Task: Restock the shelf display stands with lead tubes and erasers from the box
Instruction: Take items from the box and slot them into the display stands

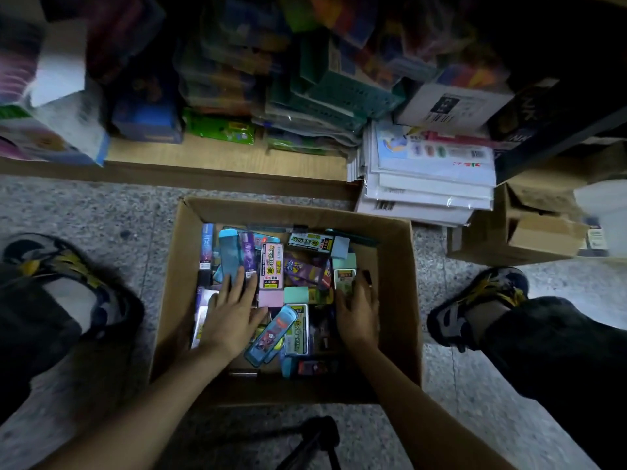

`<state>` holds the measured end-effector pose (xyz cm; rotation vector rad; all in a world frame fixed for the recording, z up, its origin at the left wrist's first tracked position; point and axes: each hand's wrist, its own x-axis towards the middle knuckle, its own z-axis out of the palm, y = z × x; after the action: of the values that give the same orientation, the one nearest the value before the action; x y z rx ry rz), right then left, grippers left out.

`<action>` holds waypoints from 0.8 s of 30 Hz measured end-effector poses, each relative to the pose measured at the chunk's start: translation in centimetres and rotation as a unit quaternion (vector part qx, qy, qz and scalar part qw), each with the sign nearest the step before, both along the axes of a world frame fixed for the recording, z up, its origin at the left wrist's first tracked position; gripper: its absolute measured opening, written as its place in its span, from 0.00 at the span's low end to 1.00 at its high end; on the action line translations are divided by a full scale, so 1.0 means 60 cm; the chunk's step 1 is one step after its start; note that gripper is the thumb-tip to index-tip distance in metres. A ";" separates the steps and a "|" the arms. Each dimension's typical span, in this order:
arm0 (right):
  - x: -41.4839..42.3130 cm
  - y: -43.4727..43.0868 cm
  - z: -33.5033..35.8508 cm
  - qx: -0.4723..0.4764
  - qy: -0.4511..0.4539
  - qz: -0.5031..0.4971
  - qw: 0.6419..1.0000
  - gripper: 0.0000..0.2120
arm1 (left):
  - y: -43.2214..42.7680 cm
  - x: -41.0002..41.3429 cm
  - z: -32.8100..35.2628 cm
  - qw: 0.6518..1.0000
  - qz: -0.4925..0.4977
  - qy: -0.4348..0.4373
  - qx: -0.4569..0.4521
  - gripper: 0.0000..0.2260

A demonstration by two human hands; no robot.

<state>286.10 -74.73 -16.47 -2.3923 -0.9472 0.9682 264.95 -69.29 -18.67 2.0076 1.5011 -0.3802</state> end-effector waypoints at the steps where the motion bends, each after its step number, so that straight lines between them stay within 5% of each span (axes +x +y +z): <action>1: -0.001 0.000 0.000 0.008 -0.008 0.014 1.000 0.23 | -0.010 -0.002 0.000 1.000 -0.009 -0.004 0.003 0.30; 4: 0.000 0.006 -0.001 -0.004 -0.012 0.055 0.998 0.21 | -0.024 -0.004 0.008 0.999 0.005 -0.045 0.024 0.26; 8: 0.011 0.019 -0.003 -0.029 -0.006 0.028 0.999 0.23 | 0.007 0.010 0.026 0.971 0.169 -0.145 0.085 0.14; 13: 0.024 0.033 -0.008 -0.044 0.095 -0.048 0.993 0.30 | 0.058 0.028 0.029 0.919 0.360 -0.154 0.045 0.26; 19: 0.027 0.052 -0.014 -0.037 0.179 -0.113 0.977 0.24 | 0.075 0.056 0.012 0.921 0.383 -0.066 0.016 0.39; 24: 0.037 0.048 -0.017 -0.054 0.237 -0.134 0.961 0.17 | 0.076 0.053 0.000 0.901 0.423 -0.097 0.001 0.28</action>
<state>288.31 -71.84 -17.47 -2.1418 -0.3916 1.4210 268.12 -64.75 -18.66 1.1632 2.0390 0.1820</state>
